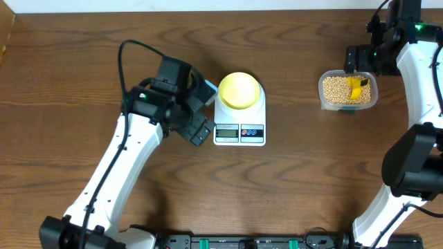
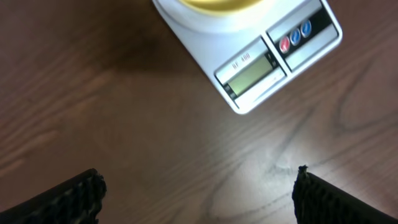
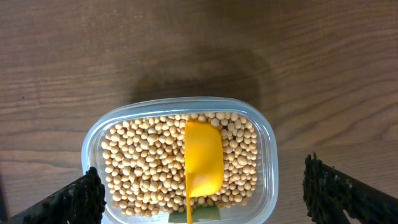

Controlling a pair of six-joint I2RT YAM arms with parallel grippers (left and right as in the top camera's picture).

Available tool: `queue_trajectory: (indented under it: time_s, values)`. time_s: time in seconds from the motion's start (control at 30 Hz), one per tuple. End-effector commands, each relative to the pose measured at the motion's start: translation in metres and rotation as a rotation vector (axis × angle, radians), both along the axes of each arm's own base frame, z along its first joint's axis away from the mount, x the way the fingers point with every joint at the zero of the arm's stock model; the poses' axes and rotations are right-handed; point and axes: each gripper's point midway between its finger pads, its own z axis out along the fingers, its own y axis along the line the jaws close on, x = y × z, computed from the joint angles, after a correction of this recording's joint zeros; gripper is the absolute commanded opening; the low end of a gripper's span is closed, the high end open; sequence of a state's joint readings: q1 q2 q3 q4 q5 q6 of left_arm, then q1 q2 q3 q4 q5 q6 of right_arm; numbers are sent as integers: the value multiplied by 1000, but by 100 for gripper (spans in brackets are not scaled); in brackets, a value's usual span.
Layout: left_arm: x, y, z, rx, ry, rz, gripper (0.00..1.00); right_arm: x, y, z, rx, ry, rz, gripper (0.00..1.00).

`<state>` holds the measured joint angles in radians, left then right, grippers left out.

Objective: Scoop item into bowl and weigh 50g on scale

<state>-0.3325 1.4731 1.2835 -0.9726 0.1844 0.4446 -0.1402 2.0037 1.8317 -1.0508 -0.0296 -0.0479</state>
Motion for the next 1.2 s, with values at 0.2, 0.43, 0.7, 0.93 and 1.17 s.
queue_trajectory:
  time_s: [0.2, 0.43, 0.7, 0.93, 1.17]
  values:
    - [-47, -58, -61, 104, 209, -277, 98, 3, -3, 1, -3, -5, -4, 99]
    - [-87, -81, -107, 214, 420, -486, 98, 3, -3, 1, -3, -5, -4, 99]
    - [-78, -109, -108, 215, 438, -625, 98, 3, -3, 1, -3, -4, -4, 99]
    - [-57, -140, -112, 170, 282, -737, 98, 3, -3, 1, -3, -5, -4, 99]
    - [-61, -142, -117, 179, 278, -828, 98, 3, -3, 1, -3, -5, -4, 99]
